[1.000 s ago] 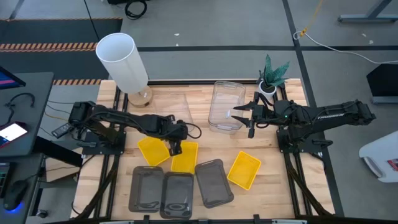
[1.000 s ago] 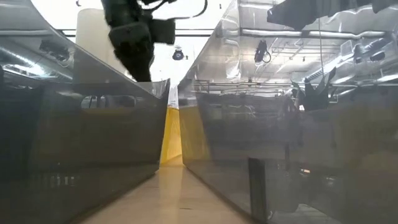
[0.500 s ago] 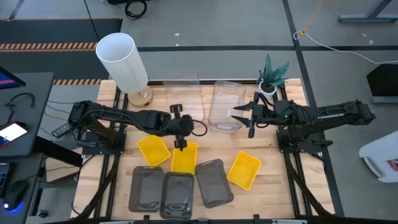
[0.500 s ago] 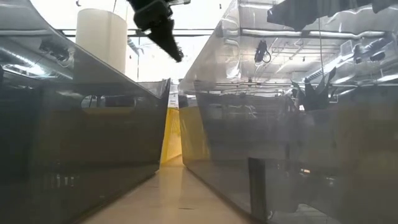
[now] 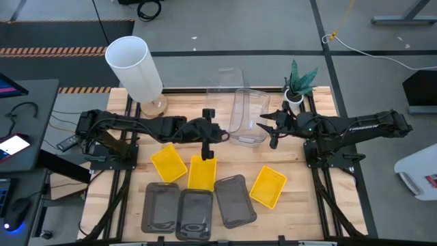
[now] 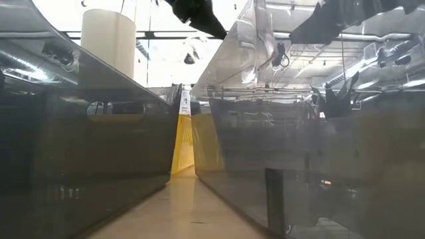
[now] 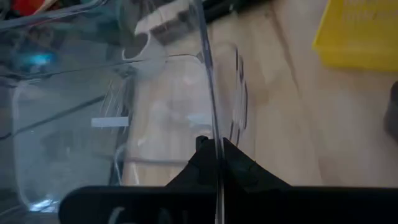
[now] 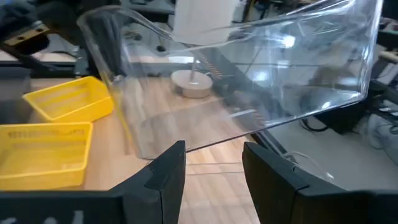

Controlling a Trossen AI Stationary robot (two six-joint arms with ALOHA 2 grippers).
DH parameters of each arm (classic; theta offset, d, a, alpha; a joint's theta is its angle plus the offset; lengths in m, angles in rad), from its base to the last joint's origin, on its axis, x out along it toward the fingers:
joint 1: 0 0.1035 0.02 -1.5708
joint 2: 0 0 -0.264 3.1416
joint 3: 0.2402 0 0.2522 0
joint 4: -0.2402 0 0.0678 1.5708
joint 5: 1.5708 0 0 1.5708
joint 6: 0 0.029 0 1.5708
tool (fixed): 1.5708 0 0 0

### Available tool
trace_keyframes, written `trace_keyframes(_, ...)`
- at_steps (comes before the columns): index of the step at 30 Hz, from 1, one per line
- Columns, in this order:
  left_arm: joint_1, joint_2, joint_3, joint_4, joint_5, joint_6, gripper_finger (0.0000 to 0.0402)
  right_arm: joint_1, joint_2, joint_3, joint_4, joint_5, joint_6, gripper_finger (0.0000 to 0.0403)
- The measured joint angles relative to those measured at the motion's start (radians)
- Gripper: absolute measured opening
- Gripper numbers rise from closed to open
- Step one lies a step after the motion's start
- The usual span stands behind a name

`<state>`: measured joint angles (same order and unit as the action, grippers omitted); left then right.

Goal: Stack baskets by color
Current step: Stack the transparent bin on top of the transparent bin

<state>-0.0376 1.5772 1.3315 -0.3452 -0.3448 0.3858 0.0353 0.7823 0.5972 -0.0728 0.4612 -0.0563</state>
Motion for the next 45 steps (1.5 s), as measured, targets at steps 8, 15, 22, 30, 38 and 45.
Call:
trace_keyframes(8,0.088,0.036,0.000,0.164,0.205,-0.003,0.0000,0.002,-0.102,0.007,-0.186,0.104,0.132,0.0164)
trace_keyframes(15,0.135,0.109,0.000,0.271,0.305,-0.008,0.0000,0.003,-0.145,0.008,-0.269,0.105,0.203,0.0164)
trace_keyframes(22,0.163,0.170,-0.001,0.375,0.391,-0.013,0.0000,0.004,-0.142,0.008,-0.273,0.107,0.196,0.0164)
trace_keyframes(30,0.176,0.194,-0.001,0.312,0.421,-0.038,0.0000,0.005,-0.141,0.007,-0.287,0.106,0.218,0.0164)
trace_keyframes(38,0.175,0.182,0.000,0.155,0.420,-0.061,0.0000,0.005,-0.142,0.007,-0.287,0.107,0.222,0.0164)
trace_keyframes(45,0.175,0.181,0.002,0.053,0.412,-0.058,0.0000,0.005,-0.142,0.007,-0.282,0.106,0.221,0.0164)
